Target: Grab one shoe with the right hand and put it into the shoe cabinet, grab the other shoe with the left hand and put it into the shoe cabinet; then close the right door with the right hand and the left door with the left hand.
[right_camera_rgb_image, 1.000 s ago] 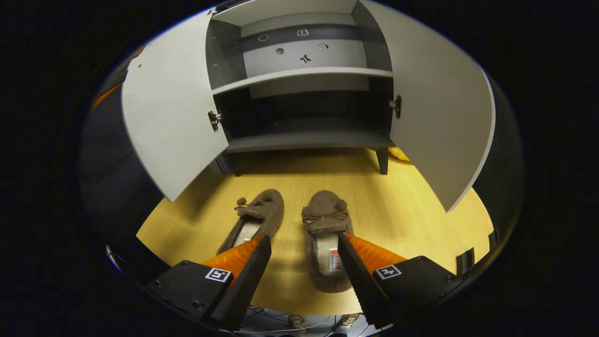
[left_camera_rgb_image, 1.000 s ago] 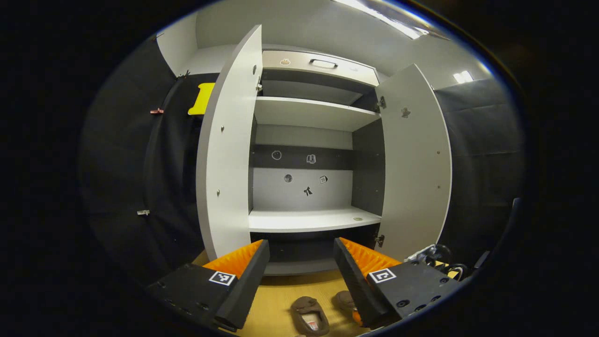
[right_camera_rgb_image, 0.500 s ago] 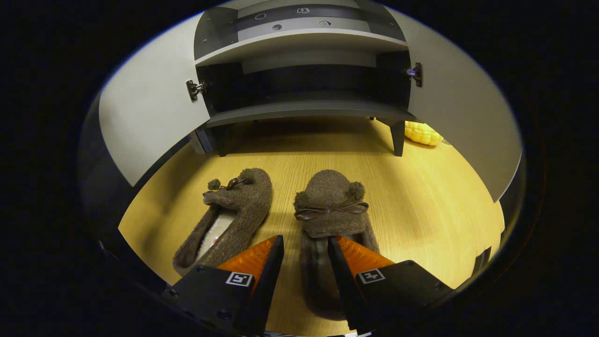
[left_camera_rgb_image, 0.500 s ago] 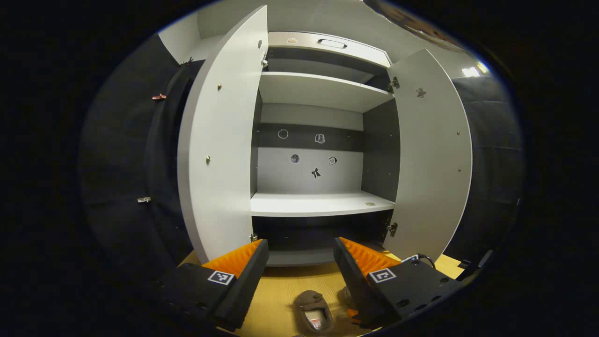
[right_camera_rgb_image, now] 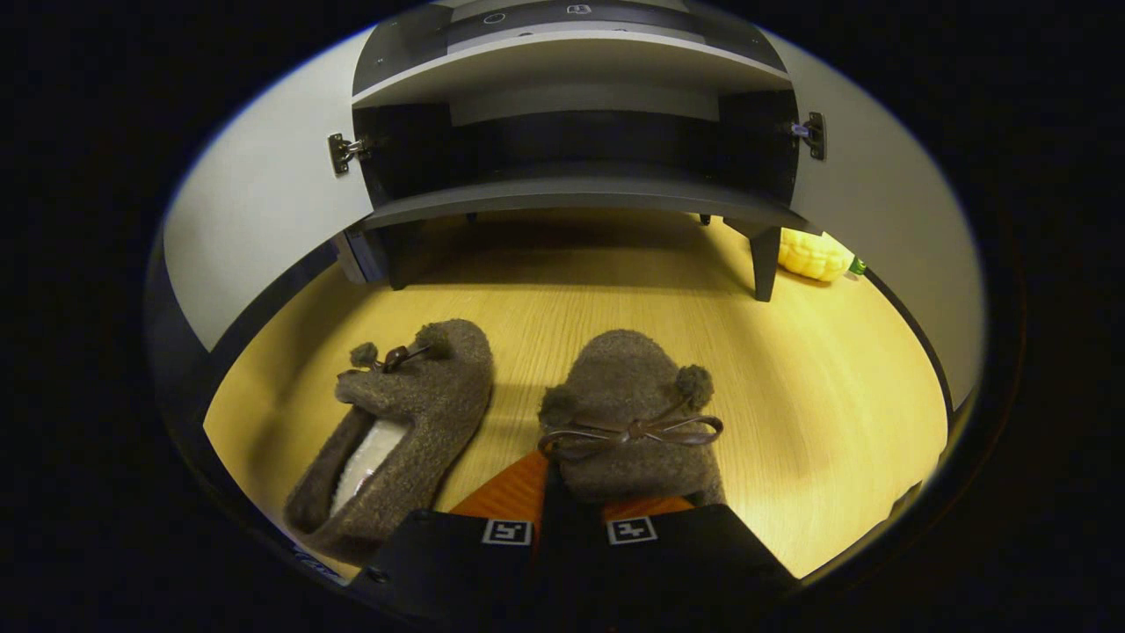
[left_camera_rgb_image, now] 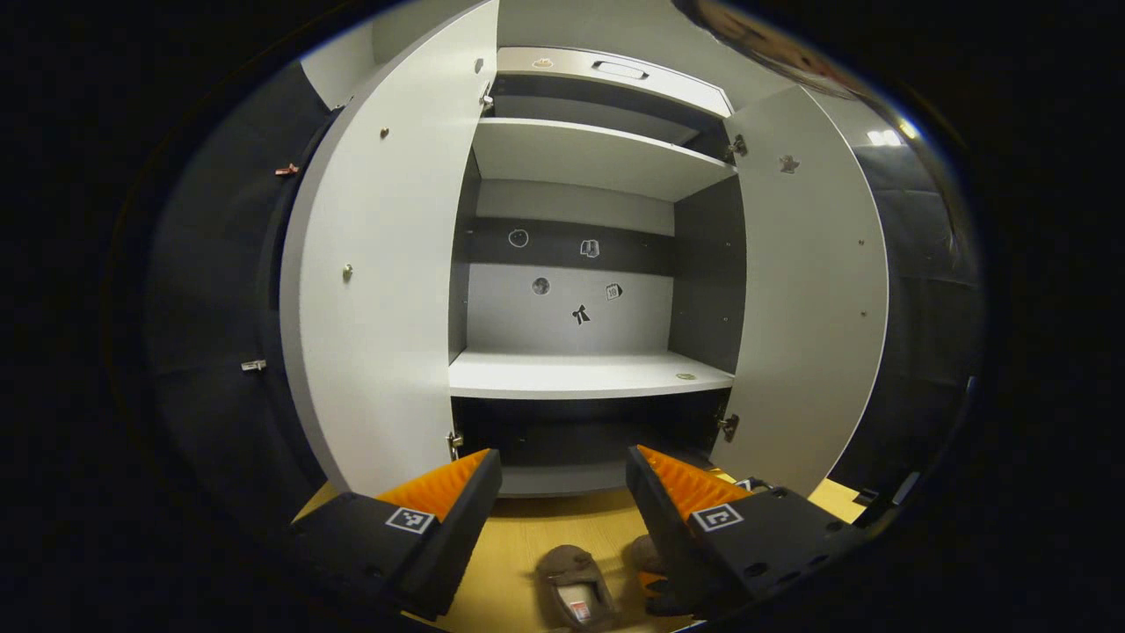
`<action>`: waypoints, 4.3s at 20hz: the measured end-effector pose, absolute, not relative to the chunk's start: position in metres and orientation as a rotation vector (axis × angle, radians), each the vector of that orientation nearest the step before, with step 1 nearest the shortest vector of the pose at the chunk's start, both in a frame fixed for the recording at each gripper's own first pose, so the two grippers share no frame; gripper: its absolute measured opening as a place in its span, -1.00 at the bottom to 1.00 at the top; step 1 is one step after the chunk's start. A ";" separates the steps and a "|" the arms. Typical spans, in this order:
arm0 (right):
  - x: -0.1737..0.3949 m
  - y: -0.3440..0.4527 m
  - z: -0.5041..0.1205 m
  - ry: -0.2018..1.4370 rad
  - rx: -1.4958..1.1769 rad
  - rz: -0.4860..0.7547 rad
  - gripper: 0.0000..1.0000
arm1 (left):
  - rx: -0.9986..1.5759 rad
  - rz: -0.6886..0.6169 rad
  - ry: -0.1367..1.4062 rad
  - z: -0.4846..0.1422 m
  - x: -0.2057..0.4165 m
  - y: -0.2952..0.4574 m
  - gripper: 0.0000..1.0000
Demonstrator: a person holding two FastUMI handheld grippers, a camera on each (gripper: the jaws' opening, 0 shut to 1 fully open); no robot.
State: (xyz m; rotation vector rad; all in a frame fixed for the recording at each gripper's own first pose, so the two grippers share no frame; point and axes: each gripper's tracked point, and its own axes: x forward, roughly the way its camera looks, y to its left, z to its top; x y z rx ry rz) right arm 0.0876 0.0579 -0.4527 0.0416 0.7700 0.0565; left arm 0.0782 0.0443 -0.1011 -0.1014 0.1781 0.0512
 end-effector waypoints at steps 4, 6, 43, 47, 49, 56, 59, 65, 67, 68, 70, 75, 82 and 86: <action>0.091 0.057 -0.454 0.778 0.013 0.102 -0.99 | -0.093 0.053 0.185 -0.104 0.079 0.043 0.80; 0.086 0.056 -0.450 0.780 0.006 0.120 -0.89 | -0.099 0.051 0.182 -0.102 0.078 0.040 0.80; 0.366 0.028 -0.030 0.347 -0.102 0.147 -0.91 | -0.091 0.149 0.136 -0.048 0.029 0.009 0.72; 0.431 0.021 -0.060 0.433 -0.042 0.128 -0.92 | -0.095 0.240 0.134 -0.049 0.057 0.019 0.72; 0.453 0.020 -0.086 0.501 -0.018 0.125 -0.92 | -0.111 0.274 0.137 -0.051 0.069 0.024 0.75; 0.486 0.031 -0.138 0.620 0.006 0.130 -0.77 | -0.123 0.340 0.172 -0.059 0.084 0.043 0.77; 0.481 0.033 -0.134 0.613 -0.014 0.134 -0.29 | -0.130 0.349 0.183 -0.060 0.083 0.050 0.79; 0.427 0.033 -0.087 0.495 -0.082 0.156 0.61 | -0.158 0.290 0.179 -0.056 0.074 0.053 0.80; 0.401 0.037 -0.055 0.392 -0.098 0.176 0.79 | -0.167 0.250 0.163 -0.051 0.070 0.050 0.81; 0.387 0.039 -0.036 0.333 -0.107 0.186 0.86 | -0.163 0.225 0.158 -0.049 0.067 0.047 0.81; 0.350 0.049 -0.005 0.217 -0.088 0.222 0.97 | -0.151 0.173 0.162 -0.052 0.059 0.042 0.81; 0.241 0.055 0.029 0.024 -0.017 0.273 0.96 | -0.176 0.028 0.185 -0.074 0.036 0.018 0.81; 0.117 0.031 0.020 -0.080 -0.029 0.218 0.95 | -0.228 -0.067 0.273 -0.148 0.020 0.002 0.81; 0.074 0.039 0.007 -0.083 -0.016 0.240 0.96 | -0.206 -0.051 0.367 -0.221 0.021 0.012 0.76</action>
